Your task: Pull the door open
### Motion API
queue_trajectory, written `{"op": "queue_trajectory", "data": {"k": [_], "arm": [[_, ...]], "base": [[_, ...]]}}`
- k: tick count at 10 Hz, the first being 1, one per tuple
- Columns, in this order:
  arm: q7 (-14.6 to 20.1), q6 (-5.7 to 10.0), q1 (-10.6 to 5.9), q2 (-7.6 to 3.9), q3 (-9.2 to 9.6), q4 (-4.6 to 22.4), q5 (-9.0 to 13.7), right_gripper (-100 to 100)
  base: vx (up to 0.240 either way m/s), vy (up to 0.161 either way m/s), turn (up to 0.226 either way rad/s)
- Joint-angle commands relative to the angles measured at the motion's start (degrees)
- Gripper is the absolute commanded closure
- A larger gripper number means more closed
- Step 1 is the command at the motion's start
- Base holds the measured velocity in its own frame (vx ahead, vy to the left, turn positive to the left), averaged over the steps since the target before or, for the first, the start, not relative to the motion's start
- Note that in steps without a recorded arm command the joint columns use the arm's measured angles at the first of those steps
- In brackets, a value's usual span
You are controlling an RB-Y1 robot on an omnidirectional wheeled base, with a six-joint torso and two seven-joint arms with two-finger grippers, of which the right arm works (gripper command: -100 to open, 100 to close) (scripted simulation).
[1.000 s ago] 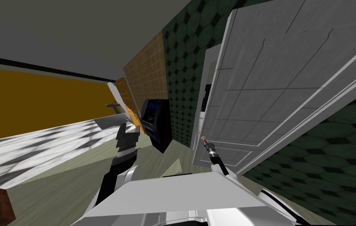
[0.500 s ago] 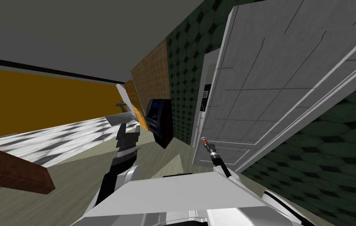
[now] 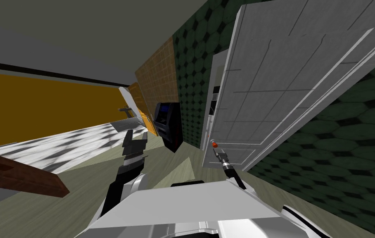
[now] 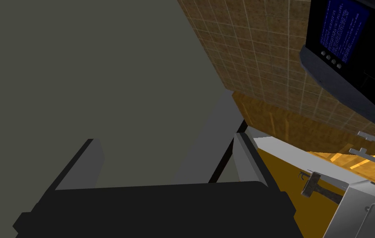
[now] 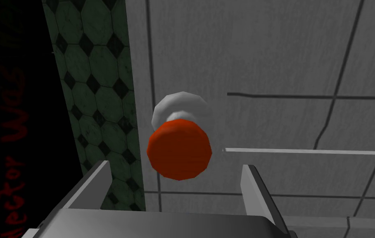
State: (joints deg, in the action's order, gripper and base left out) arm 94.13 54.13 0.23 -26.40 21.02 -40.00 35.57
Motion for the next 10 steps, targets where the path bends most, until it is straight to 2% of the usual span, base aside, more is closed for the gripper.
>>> {"op": "queue_trajectory", "data": {"k": [1, 3, 4, 9, 10], "arm": [[0.4, -0.09, 0.24, -0.02, 0.36, 0.5, -0.1, -100], [0.3, -0.28, 0.43, -0.09, 0.36, 0.2, -0.1, -100], [-0.1, -0.24, 0.31, 0.43, 0.11, 0.5, 0.0, -100], [-1.6, 0.01, -0.25, 2.09, -0.75, 1.4, 0.0, -100], [-1.4, -0.07, -0.19, 1.90, -0.65, 1.3, 0.0, -100]], "base": [[-0.166, 0.062, -0.034], [-0.146, 0.046, -0.025], [0.080, -0.039, 0.026], [0.202, -0.060, 0.040], [0.093, -0.034, 0.014]]}}
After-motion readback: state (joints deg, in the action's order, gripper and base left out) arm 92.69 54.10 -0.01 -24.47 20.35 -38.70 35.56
